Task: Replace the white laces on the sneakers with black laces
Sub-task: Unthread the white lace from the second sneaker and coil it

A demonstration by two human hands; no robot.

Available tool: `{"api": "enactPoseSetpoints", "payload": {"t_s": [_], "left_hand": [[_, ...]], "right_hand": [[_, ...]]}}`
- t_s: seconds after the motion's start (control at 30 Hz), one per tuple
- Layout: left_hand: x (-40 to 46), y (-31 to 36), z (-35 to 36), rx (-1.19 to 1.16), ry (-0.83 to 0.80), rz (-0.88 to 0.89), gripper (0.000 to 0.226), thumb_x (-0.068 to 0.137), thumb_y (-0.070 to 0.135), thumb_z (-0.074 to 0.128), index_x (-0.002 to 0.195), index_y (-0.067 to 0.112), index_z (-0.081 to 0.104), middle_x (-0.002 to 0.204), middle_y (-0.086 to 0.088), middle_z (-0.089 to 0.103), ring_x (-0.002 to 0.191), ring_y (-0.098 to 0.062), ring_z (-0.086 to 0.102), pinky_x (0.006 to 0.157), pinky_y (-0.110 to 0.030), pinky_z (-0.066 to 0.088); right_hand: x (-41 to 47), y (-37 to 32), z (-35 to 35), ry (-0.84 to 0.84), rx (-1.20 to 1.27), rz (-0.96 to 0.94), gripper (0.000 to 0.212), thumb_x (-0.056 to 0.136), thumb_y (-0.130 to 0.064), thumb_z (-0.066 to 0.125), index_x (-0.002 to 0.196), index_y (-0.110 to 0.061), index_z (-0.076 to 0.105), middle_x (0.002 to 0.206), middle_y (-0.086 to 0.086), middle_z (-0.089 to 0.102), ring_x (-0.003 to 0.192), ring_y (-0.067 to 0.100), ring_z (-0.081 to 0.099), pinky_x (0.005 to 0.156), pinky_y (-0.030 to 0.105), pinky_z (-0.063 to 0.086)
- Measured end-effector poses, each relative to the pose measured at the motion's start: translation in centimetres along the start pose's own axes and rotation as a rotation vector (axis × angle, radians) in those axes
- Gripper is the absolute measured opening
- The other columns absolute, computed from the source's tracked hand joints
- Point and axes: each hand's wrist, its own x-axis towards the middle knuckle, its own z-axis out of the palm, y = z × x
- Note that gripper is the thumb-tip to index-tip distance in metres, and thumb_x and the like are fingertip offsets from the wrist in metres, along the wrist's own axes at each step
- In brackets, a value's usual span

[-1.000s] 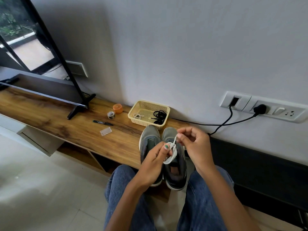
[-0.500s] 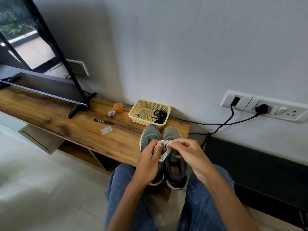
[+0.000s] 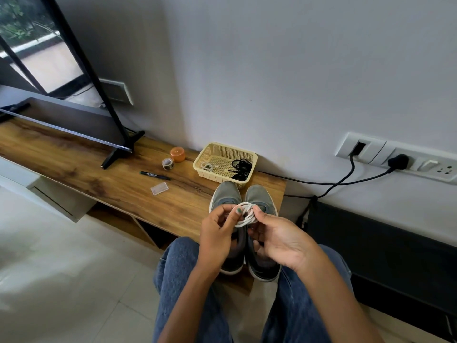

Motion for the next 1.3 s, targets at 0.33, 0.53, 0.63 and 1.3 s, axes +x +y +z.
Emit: {"api": "enactPoseSetpoints", "payload": {"t_s": [0.33,0.53,0.63,1.3], "left_hand": [[2.6,-1.3,-1.1,0.086,-0.031,-0.024,0.015,0.087,0.014,0.069,0.098,0.024,0.071,0.089,0.009,0.075,0.086,-0.007,0.070,0.078,-0.027,0.055],[5.9,-1.5,-1.1,0.333,0.070,0.054,0.010,0.087,0.024,0.070,0.096,0.027,0.072,0.081,0.017,0.071,0.080,0.006,0.065,0.072,-0.014,0.052],[8.3,-1.5,-1.1,0.425,0.120,0.046,0.006,0.088,0.030,0.067,0.093,0.031,0.072,0.076,0.018,0.069,0.076,0.008,0.061,0.062,-0.008,0.045],[26.2,-9.7,-3.2,0.896,0.215,-0.061,0.030,0.093,0.039,0.058,0.121,0.033,0.064,0.115,0.007,0.068,0.115,-0.016,0.052,0.097,-0.036,0.027]], "right_hand": [[3.5,-0.6,-0.1,-0.007,0.075,-0.042,0.013,0.089,-0.021,0.059,0.099,-0.017,0.067,0.086,-0.001,0.067,0.076,0.009,0.060,0.062,0.023,0.038],[7.6,-2.0,1.0,0.021,0.103,-0.143,0.013,0.079,-0.015,0.069,0.091,-0.009,0.069,0.082,0.004,0.068,0.069,0.011,0.059,0.060,0.021,0.047],[10.4,-3.1,2.2,0.166,0.064,-0.230,0.007,0.080,-0.010,0.071,0.082,-0.007,0.065,0.070,0.005,0.069,0.057,0.011,0.061,0.056,0.021,0.050],[32.1,-9.9,2.8,0.378,-0.330,-0.292,0.005,0.084,0.002,0.068,0.082,0.000,0.064,0.068,0.009,0.063,0.048,0.011,0.056,0.044,0.016,0.049]]}}
